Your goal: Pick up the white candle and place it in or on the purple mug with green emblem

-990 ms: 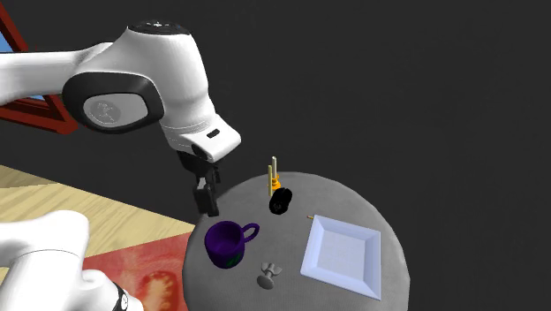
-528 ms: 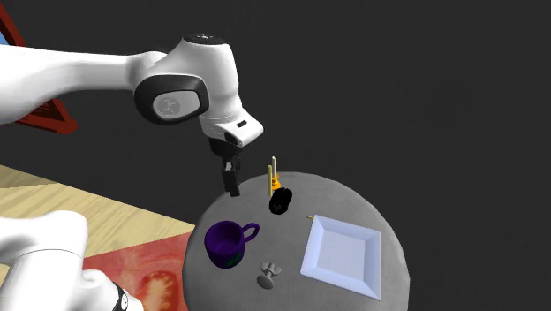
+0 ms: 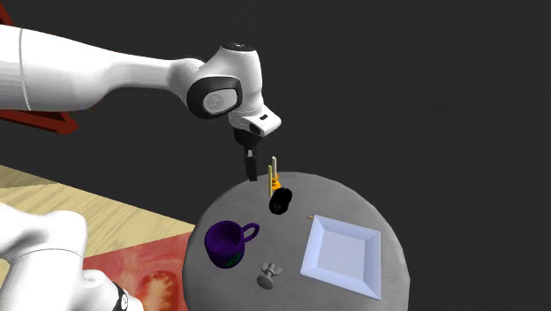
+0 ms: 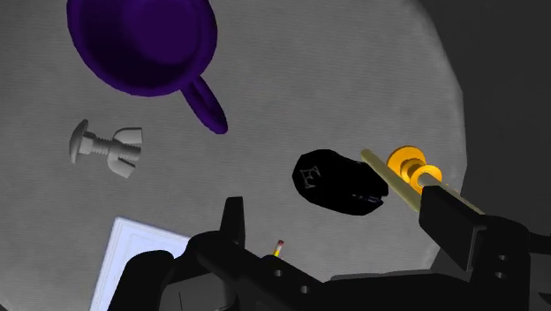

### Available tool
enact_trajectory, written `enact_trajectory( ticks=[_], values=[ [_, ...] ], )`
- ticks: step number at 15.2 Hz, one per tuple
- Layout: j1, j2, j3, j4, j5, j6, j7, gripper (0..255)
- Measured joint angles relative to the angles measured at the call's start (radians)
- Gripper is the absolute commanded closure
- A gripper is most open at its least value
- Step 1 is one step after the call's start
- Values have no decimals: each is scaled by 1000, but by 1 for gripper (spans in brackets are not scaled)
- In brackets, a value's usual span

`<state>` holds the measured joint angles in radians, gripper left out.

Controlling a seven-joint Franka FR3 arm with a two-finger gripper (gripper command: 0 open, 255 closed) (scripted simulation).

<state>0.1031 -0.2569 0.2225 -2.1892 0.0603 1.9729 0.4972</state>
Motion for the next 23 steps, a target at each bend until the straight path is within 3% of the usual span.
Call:
enact_trajectory(
  ticks=[5,14,23],
  values=[
    [20,196,56,138,-43,46,109,0],
    [96,539,96,462,-154,31,279,0],
    [109,608,89,444,-179,112,303,0]
  ],
)
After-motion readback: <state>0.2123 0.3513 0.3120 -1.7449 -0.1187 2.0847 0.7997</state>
